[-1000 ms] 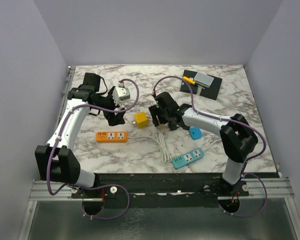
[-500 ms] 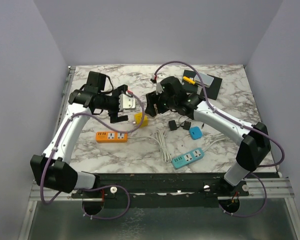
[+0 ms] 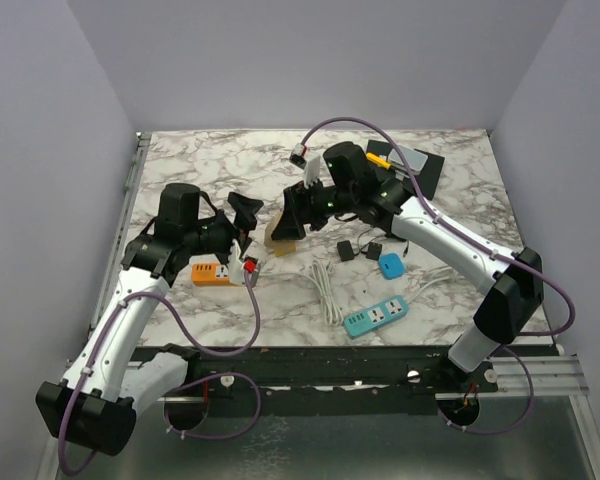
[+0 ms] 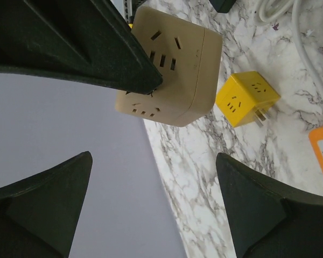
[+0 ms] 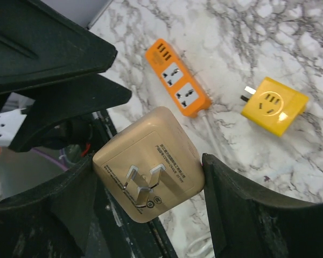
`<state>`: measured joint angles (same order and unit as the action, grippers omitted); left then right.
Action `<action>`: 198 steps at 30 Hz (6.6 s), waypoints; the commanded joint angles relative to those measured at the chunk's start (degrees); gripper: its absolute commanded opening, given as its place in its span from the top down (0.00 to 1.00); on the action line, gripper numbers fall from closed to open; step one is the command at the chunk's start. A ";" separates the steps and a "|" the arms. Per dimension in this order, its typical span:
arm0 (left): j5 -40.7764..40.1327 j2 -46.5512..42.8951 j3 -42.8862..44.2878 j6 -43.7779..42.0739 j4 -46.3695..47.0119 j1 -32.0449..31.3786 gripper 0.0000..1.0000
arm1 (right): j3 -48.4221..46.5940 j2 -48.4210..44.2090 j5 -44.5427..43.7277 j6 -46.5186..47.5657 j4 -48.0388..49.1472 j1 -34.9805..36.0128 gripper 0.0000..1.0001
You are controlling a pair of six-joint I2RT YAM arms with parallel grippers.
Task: Insert the plug
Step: Pick up the plug from the center of the board, then adjust the plug.
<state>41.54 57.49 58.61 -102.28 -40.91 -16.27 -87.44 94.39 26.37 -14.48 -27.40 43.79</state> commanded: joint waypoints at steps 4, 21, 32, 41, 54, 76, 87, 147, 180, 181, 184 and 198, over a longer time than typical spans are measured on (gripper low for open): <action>8.28 -4.44 -2.06 -3.57 3.46 -0.57 0.01 | -2.50 0.34 12.83 -3.23 3.39 0.11 0.85; 11.02 -10.08 -5.18 -4.82 2.50 -2.14 0.16 | -8.30 5.31 22.06 -6.94 8.44 0.15 0.84; 9.23 -8.72 -4.47 -4.63 2.37 -2.19 0.88 | -7.31 4.06 22.05 -5.93 8.28 0.04 0.34; 9.00 -7.43 -0.36 15.35 6.22 -2.25 1.00 | 2.11 -2.82 26.21 -12.39 20.00 -7.20 0.01; 2.60 -3.86 4.93 61.65 23.14 -2.23 1.00 | 15.55 -8.99 29.08 -27.68 44.47 -9.43 0.00; 1.70 -2.96 5.11 77.81 32.39 -2.28 1.00 | 15.90 -5.87 15.23 -43.91 52.59 -5.76 0.15; 1.65 -4.11 3.77 76.98 33.98 -2.40 1.00 | 16.35 -3.26 16.09 -50.26 58.10 -5.04 0.19; -4.40 -13.37 -4.99 31.03 23.15 -2.48 0.01 | -11.03 -2.96 11.27 -25.13 0.88 -5.39 0.99; 5.74 -21.62 -21.21 6.99 50.80 -2.45 0.01 | -10.75 0.83 25.62 -37.30 3.88 -5.65 0.99; 6.69 -21.17 -21.05 6.48 50.27 -2.51 0.01 | -10.76 0.94 25.58 -37.17 3.73 -5.69 0.99; 8.61 -19.56 -20.00 5.06 48.06 -2.45 0.01 | -10.79 1.14 25.53 -37.03 3.54 -5.63 0.99; 6.26 -15.13 -14.28 -7.87 27.55 -2.45 0.01 | -11.62 1.43 25.92 -34.64 0.83 -5.60 0.99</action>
<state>45.25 41.85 44.16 -105.80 -7.03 -18.50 -96.92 96.01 49.47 -49.93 -26.68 37.63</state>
